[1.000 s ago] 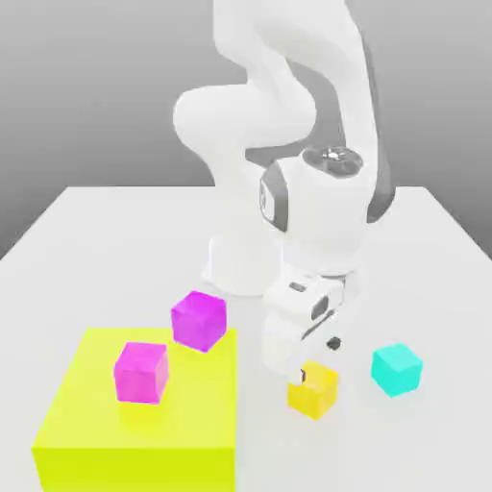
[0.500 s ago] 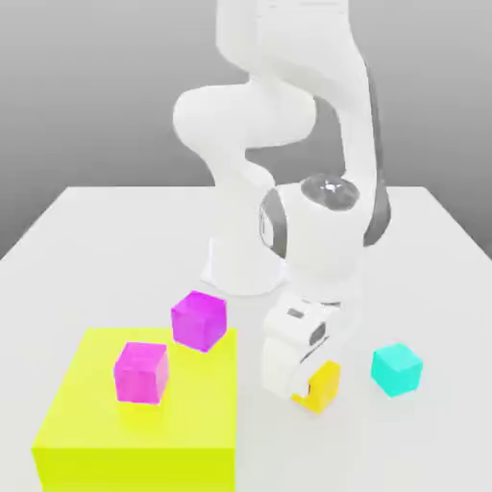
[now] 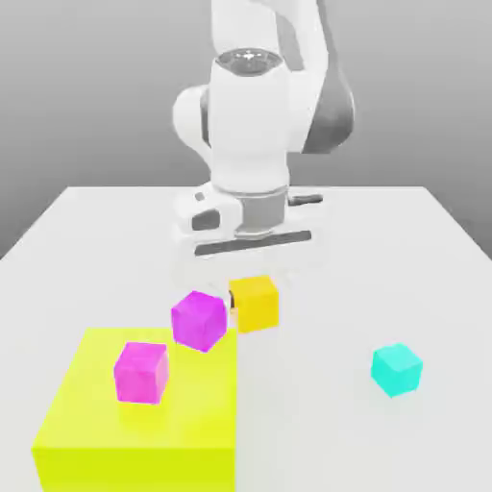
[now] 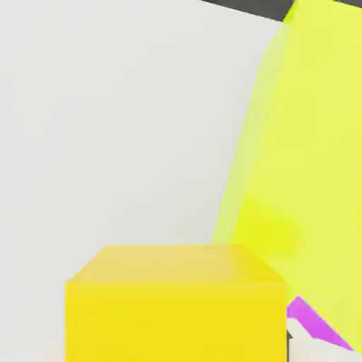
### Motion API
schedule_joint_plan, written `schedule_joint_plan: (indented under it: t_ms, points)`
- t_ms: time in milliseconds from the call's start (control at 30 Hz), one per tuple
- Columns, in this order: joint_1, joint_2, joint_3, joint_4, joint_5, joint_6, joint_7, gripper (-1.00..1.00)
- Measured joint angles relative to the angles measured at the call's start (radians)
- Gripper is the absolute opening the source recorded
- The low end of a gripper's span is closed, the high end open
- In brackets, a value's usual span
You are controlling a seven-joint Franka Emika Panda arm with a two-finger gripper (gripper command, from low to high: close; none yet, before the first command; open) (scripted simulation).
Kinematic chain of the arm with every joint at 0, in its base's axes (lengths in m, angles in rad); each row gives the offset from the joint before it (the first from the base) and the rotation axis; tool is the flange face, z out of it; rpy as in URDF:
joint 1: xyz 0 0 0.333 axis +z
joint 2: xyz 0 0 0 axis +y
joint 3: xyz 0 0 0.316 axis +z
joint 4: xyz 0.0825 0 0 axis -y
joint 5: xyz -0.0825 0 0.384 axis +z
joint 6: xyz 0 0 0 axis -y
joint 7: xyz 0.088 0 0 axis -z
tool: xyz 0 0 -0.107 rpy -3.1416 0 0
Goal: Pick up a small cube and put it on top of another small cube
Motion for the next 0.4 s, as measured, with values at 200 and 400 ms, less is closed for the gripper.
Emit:
schedule_joint_plan:
  t_ms: [200, 400]
  points:
    - [-0.124, -0.083, 0.007, -0.024, -0.013, -0.059, 0.16, -1.0]
    - [-0.132, 0.015, 0.008, -0.069, -0.013, 0.084, 0.164, 1.0]
